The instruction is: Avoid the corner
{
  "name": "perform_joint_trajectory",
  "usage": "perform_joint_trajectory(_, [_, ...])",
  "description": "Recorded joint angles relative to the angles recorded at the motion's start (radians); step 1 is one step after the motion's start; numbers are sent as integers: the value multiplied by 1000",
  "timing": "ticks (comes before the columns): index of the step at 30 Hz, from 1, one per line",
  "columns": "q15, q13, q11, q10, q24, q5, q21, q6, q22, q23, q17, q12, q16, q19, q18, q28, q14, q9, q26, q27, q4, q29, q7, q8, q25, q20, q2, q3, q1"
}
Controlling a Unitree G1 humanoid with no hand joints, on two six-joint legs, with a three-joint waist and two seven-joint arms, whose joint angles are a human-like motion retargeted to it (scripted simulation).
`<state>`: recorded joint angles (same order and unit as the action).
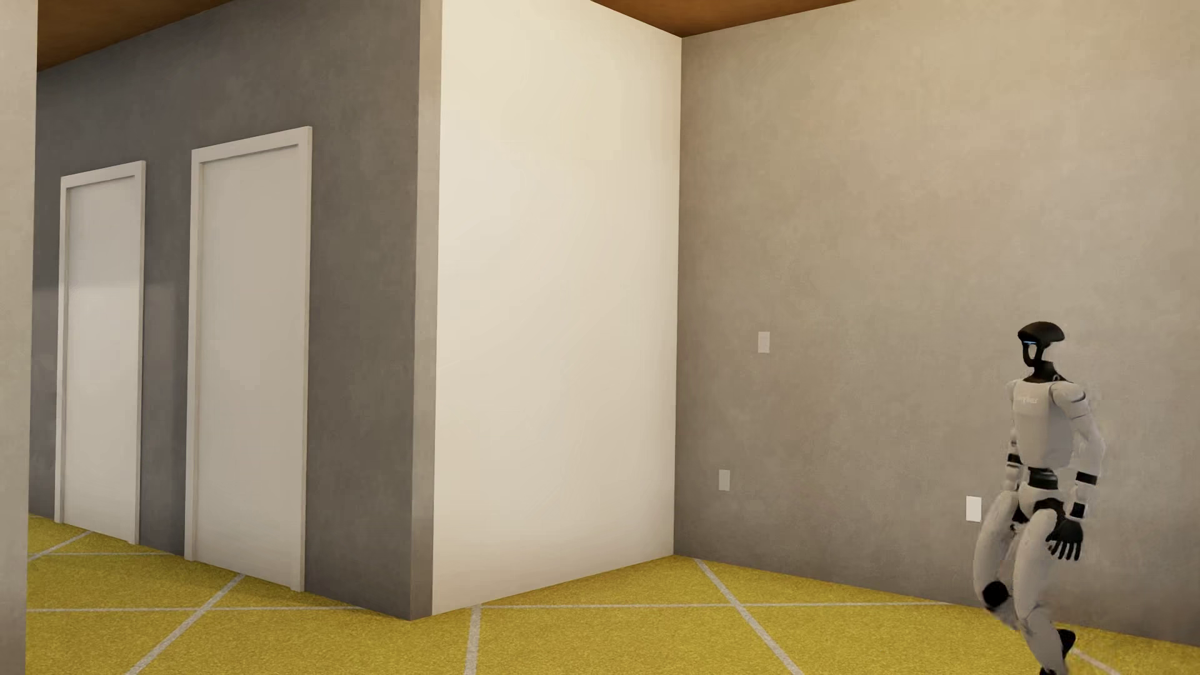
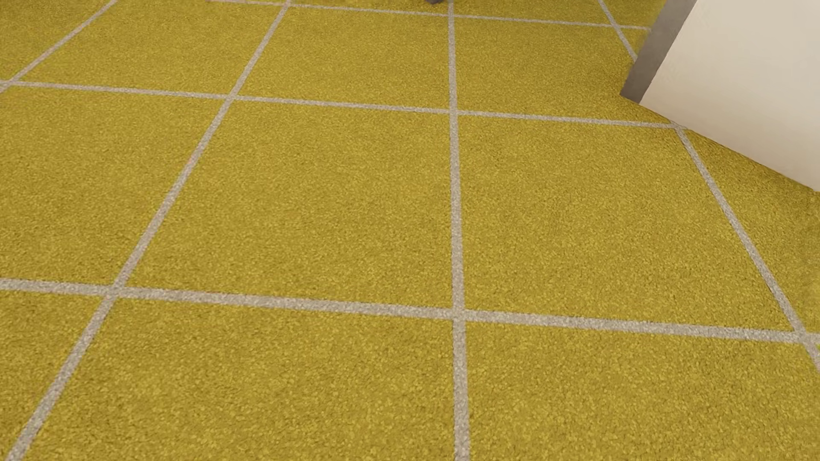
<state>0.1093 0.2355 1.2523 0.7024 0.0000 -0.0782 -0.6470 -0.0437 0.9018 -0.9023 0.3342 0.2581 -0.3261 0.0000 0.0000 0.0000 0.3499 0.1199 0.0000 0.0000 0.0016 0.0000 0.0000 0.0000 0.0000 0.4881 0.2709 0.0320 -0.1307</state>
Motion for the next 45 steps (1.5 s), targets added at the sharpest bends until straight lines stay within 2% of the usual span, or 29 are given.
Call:
perform_joint_trajectory(2, [118,33,-354,-129,0,-30,-23,-26,-69,23,23,-24,-18,0,0,0,-20,6,0,0,16,0,0,0,0,-13,111,-99,174])
perform_joint_trajectory(3, [118,53,-542,-171,0,-33,-21,-27,-97,33,30,-46,-31,0,0,0,-11,3,0,0,19,0,0,0,0,-15,150,-131,247])
perform_joint_trajectory(4, [-11,61,-707,-207,0,-33,-7,-27,-124,33,28,-65,-43,0,0,0,6,-5,0,0,20,0,0,0,0,-22,180,-164,311])
perform_joint_trajectory(5, [-235,74,-807,-218,0,-27,-19,-23,-144,42,32,-87,-55,0,0,0,25,-19,0,0,21,0,0,0,0,-25,205,-180,361])
perform_joint_trajectory(6, [-378,79,-810,-211,0,-26,-24,-28,-145,22,28,-106,-59,0,0,0,42,-29,0,0,30,0,0,0,0,-35,229,-197,394])
perform_joint_trajectory(7, [-303,83,-807,-197,0,-22,-40,-31,-139,23,33,-113,-57,0,0,0,41,-22,0,0,32,0,0,0,0,-54,243,-232,424])
perform_joint_trajectory(9, [130,86,-665,-102,0,-52,-50,-70,-110,5,30,-95,-33,0,0,0,-111,-38,0,0,73,0,0,0,0,-91,317,-251,435])
perform_joint_trajectory(11, [158,65,-569,237,0,-114,-69,-93,-52,-33,26,-56,-12,0,0,0,-462,-41,0,0,117,0,0,0,0,-68,247,-194,319])
perform_joint_trajectory(12, [119,58,-570,457,0,-147,-49,-101,-40,-11,28,-47,-17,0,0,0,-457,-43,0,0,142,0,0,0,0,-29,191,-160,194])
perform_joint_trajectory(13, [52,39,-613,605,0,-164,-22,-98,-44,-2,25,-36,-15,0,0,0,-319,-20,0,0,152,0,0,0,0,-20,80,-111,109])
perform_joint_trajectory(15, [-100,-25,-689,654,0,-147,3,-56,-31,12,25,-14,-16,0,0,0,-128,-6,0,0,124,0,0,0,0,1,-112,7,-79])
perform_joint_trajectory(17, [-268,-75,-781,423,0,-122,-6,-27,-50,96,61,33,-29,0,0,0,-101,-2,0,0,122,0,0,0,0,8,-309,122,-192])
perform_joint_trajectory(20, [-484,-167,-852,-95,0,-91,88,-11,-10,134,77,58,-28,0,0,0,-244,-36,0,0,129,0,0,0,0,-9,-506,193,-297])
perform_joint_trajectory(22, [-466,-198,-840,-208,0,-78,121,-5,22,159,89,62,-25,0,0,0,-254,-58,0,0,133,0,0,0,0,-2,-566,222,-332])
perform_joint_trajectory(23, [-412,-186,-800,-135,0,-49,128,11,32,178,88,68,-24,0,0,0,-218,-51,0,0,111,0,0,0,0,-12,-604,241,-344])
perform_joint_trajectory(24, [-322,-155,-729,-62,0,-24,151,19,61,184,78,71,-26,0,0,0,-253,-58,0,0,92,0,0,0,0,14,-629,258,-327])
perform_joint_trajectory(26, [-23,-96,-368,90,0,39,176,57,115,119,24,79,-13,0,0,0,-238,-72,0,0,34,0,0,0,0,-7,-516,250,-305])
perform_joint_trajectory(28, [-18,-77,80,57,0,57,101,66,111,85,9,59,-9,0,0,0,-156,-42,0,0,-5,0,0,0,0,-4,-278,182,-150])
perform_joint_trajectory(29, [-8,-71,129,11,0,40,44,49,92,67,5,44,-16,0,0,0,-145,-37,0,0,6,0,0,0,0,9,-162,121,-67])
perform_joint_trajectory(30, [27,-56,50,-34,0,24,22,31,66,37,-3,27,-19,0,0,0,-142,-24,0,0,9,0,0,0,0,4,-76,53,7])
perform_joint_trajectory(32, [216,-6,-351,-135,0,3,15,5,-8,-5,2,-14,-36,0,0,0,-122,-13,0,0,21,0,0,0,0,0,53,-38,164])
perform_joint_trajectory(33, [207,15,-570,-170,0,2,9,-2,-68,-14,10,-26,-48,0,0,0,-109,-17,0,0,21,0,0,0,0,-20,87,-66,229])
perform_joint_trajectory(35, [-226,46,-781,-179,0,-10,-23,-12,-145,-35,22,-48,-68,0,0,0,-67,-33,0,0,36,0,0,0,0,-79,126,-103,316])
perform_joint_trajectory(36, [-227,64,-781,-162,0,-17,-51,-21,-159,-17,38,-44,-74,0,0,0,-60,-37,0,0,40,0,0,0,0,-104,149,-116,350])
perform_joint_trajectory(37, [-89,81,-738,-124,0,-31,-58,-26,-161,-19,44,-31,-71,0,0,0,-93,-42,0,0,41,0,0,0,0,-131,162,-127,376])
perform_joint_trajectory(39, [89,108,-645,181,0,-105,-58,-67,-118,-34,42,8,-53,0,0,0,-344,-60,0,0,106,0,0,0,0,-158,135,-101,294])
perform_joint_trajectory(40, [68,103,-607,415,0,-131,-67,-71,-78,-49,42,19,-50,0,0,0,-393,-58,0,0,117,0,0,0,0,-141,87,-63,190])
perform_joint_trajectory(42, [-68,76,-667,613,0,-150,-59,-90,-28,-25,50,17,-39,0,0,0,-174,-16,0,0,133,0,0,0,0,-88,-107,-5,-10])
perform_joint_trajectory(45, [-274,-2,-768,219,0,-119,-23,-43,-2,8,68,66,-42,0,0,0,-115,-9,0,0,105,0,0,0,0,-48,-347,150,-192])
